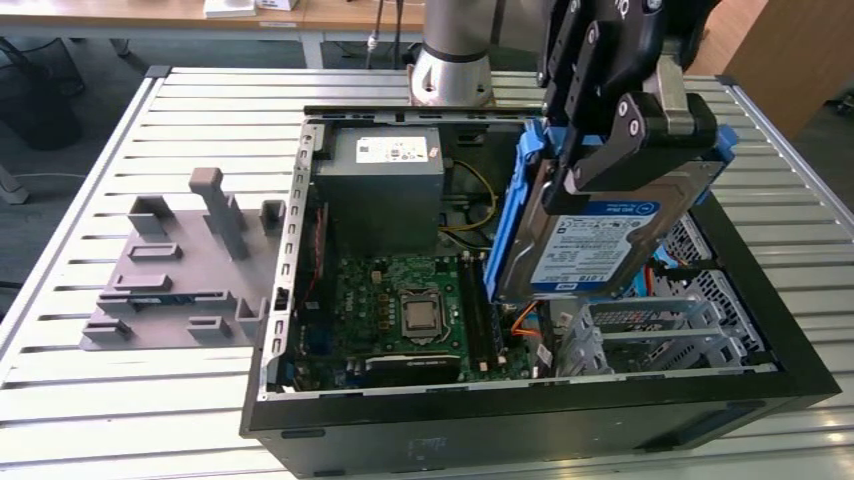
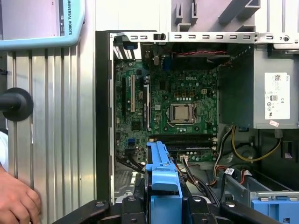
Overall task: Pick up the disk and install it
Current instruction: 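Insert the disk into the insertion slot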
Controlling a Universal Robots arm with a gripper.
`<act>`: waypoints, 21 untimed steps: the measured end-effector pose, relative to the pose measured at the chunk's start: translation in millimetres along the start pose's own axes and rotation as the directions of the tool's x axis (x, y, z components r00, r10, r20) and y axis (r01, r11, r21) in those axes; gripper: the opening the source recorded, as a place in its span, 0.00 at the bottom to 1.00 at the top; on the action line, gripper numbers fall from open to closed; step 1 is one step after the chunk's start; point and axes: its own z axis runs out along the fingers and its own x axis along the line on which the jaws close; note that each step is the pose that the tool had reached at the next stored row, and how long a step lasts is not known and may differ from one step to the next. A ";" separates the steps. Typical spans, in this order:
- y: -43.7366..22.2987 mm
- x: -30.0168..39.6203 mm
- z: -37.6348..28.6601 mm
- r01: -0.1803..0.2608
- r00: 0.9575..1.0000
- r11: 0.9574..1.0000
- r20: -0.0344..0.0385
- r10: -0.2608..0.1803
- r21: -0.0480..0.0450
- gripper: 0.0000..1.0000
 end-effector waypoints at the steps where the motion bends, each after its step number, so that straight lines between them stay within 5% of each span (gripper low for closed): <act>1: -0.7 0.3 0.5 0.000 1.000 1.000 0.000 0.000 0.000 0.36; 12: -18.5 0.4 5.6 0.000 1.000 1.000 0.000 0.000 0.000 0.36; 21: -20.2 0.4 6.1 0.000 1.000 1.000 0.000 0.000 0.000 0.36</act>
